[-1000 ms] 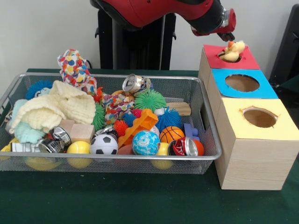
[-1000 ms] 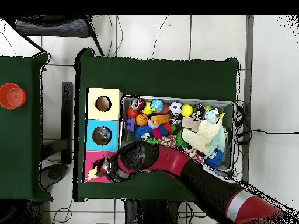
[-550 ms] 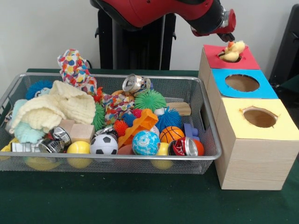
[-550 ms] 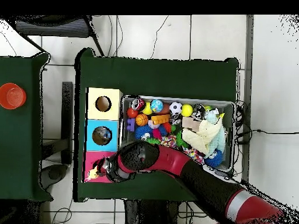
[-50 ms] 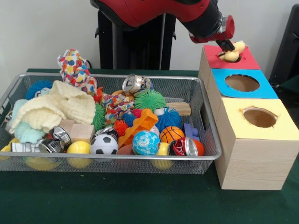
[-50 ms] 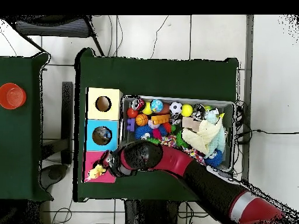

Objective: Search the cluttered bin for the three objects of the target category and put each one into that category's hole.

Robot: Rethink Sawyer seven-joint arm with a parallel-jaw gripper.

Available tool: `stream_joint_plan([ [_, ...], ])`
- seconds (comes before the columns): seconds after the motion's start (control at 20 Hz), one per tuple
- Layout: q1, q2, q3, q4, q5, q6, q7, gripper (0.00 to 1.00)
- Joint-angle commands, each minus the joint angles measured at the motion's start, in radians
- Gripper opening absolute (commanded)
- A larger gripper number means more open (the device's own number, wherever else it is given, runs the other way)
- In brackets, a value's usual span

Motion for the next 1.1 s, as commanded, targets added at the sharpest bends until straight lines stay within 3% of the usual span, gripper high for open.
stream_joint_plan([
  [0.05,-0.012,0.035,-0.003,-0.123,-0.055,-0.131,-0.018,0.0],
  [0.3,0.019,0.027,-0.046,-0.146,-0.073,-0.106,-0.012,0.0],
  [0.5,0.044,-0.002,-0.076,-0.145,-0.064,-0.03,0.012,0.0],
  [0.75,0.067,-0.106,-0.105,-0.088,-0.035,0.027,0.07,0.0],
  [1.1,0.068,-0.246,-0.117,0.014,0.006,0.029,0.123,0.0],
])
